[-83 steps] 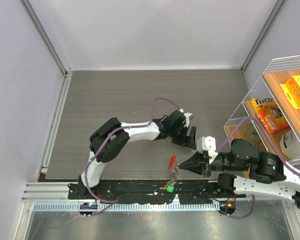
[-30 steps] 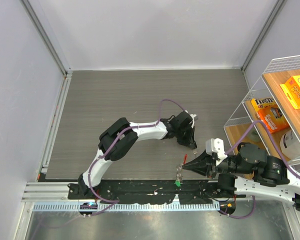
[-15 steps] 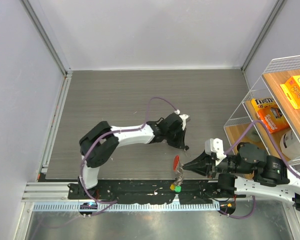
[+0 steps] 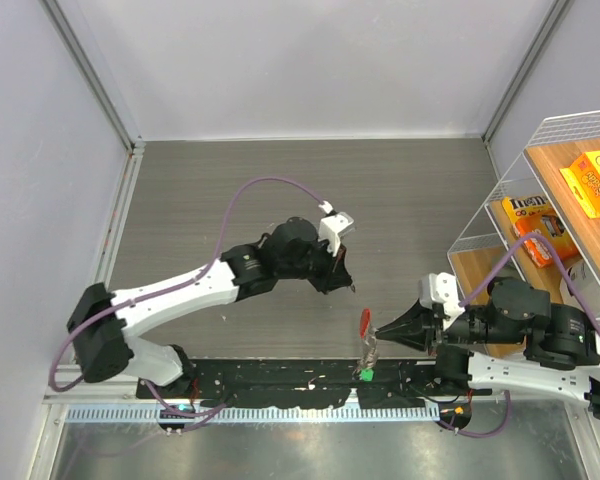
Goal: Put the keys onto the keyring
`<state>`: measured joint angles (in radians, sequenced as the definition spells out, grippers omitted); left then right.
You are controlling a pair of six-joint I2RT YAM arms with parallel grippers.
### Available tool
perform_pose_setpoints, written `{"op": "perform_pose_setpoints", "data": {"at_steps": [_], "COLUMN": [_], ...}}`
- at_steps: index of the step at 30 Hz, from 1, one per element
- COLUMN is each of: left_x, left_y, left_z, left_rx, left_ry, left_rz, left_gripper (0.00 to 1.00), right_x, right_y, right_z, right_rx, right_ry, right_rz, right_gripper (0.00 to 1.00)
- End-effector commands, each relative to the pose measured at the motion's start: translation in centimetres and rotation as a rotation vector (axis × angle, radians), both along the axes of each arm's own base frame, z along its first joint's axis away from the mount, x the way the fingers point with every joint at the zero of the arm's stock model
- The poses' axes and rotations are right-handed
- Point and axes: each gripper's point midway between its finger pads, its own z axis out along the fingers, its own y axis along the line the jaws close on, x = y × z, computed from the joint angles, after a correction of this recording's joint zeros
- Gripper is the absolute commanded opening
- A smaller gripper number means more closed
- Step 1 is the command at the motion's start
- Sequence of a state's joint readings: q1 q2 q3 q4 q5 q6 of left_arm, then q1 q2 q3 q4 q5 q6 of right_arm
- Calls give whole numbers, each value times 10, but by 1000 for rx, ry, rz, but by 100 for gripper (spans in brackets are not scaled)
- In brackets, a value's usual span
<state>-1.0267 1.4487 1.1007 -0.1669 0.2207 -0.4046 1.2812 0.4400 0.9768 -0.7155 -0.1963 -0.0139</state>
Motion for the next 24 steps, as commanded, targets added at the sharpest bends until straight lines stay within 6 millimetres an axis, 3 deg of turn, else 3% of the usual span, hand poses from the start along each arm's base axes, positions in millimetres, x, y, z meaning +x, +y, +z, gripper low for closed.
{"op": "perform_pose_setpoints", "data": {"at_steps": [1,11,14,17,24], "left_x": [-20,-67,-81,-92,-109], "left_y": [24,57,61,67,79], "left_z": [37,70,76,77,101], "left_rx": [-35,-171,-239,-300,-462], "left_ry": [-138,-329,-400,-446,-572], "left_rz": [-99,-275,-335,-371,-417], "left_gripper": [0,0,0,0,0], "right_x": [1,-8,-12,-21,-32], "right_y": [4,21,31,41,63], "right_z": [10,-6,-2,-2,-5], "right_rx": [-23,-101,-70,-48,-41], "right_ry": [-15,7,19,44,82], "right_rz": [7,98,132,186,283], "right_gripper": [6,6,6,6,6]}}
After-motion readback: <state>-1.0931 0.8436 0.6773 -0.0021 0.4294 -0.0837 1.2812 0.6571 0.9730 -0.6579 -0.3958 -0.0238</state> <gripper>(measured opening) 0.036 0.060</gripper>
